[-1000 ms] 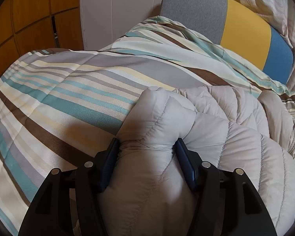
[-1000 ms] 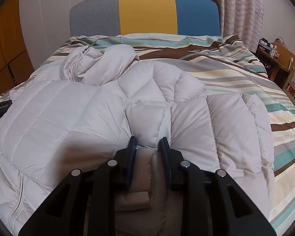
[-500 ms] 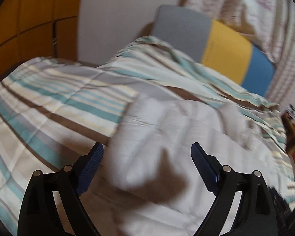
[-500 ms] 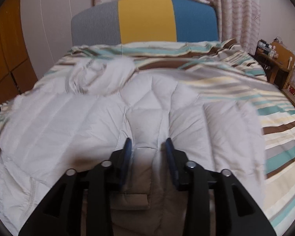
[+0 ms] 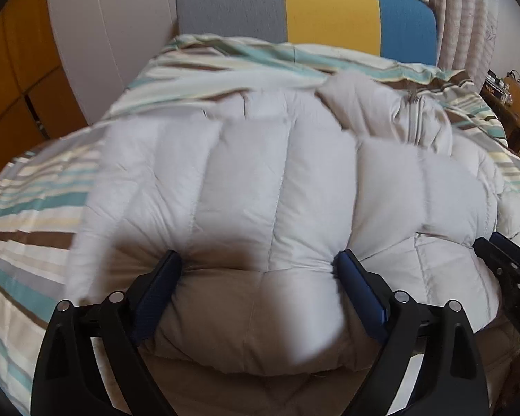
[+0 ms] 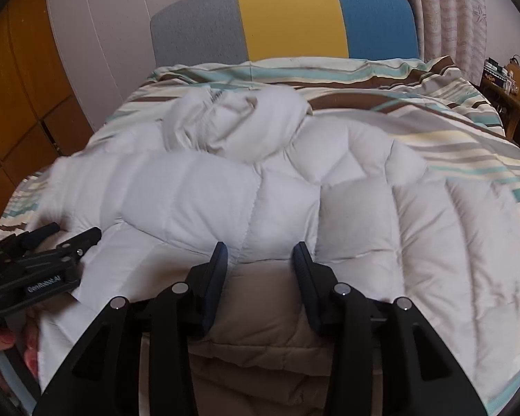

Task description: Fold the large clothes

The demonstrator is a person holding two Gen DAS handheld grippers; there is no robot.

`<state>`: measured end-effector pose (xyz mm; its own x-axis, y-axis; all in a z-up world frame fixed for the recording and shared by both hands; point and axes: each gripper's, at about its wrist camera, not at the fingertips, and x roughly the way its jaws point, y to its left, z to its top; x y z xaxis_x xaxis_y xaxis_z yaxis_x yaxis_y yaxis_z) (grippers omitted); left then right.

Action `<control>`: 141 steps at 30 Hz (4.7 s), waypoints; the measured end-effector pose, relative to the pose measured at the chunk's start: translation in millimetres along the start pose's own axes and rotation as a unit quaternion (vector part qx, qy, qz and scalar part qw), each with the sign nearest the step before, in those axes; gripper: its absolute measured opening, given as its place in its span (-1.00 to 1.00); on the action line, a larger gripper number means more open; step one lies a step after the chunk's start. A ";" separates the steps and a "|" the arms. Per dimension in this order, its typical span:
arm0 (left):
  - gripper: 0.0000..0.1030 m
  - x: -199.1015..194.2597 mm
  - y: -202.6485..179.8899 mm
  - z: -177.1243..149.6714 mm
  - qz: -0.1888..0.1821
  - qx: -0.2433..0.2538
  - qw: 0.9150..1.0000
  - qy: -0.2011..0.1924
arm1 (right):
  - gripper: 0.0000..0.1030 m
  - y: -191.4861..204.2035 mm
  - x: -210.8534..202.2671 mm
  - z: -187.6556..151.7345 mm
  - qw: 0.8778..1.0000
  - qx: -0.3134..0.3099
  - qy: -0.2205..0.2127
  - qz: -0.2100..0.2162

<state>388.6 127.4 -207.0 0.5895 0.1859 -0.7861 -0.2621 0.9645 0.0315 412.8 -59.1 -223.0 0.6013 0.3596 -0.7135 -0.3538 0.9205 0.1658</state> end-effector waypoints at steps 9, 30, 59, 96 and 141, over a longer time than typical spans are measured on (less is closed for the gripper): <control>0.79 5.4 -1.3 -8.3 0.004 -0.001 1.000 -0.009 | -0.23 0.3 9.3 -10.0 1.000 -0.009 -0.009 -0.009; 0.94 -85.4 41.6 -41.4 0.016 -0.016 0.999 -0.039 | 0.27 -20.2 -65.3 12.9 0.999 0.006 -0.027 0.034; 0.78 -191.2 151.3 -219.4 0.035 -0.079 0.996 -0.028 | 0.23 -101.4 -240.4 -220.1 0.994 0.060 0.092 0.025; -0.73 -221.9 125.2 -93.5 -0.147 -0.107 0.980 -0.080 | -0.73 -126.5 -243.8 -107.8 0.965 0.166 -0.050 0.199; 0.86 -32.9 168.4 1.5 -0.104 -0.151 0.983 -0.010 | 0.94 -188.5 -81.8 -30.1 0.973 0.219 0.003 0.071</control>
<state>326.3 284.0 -174.9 0.6684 -0.0025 -0.7438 -0.3471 0.8834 -0.3149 408.8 -266.6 -216.4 0.5646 0.4877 -0.6659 -0.0935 0.8393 0.5355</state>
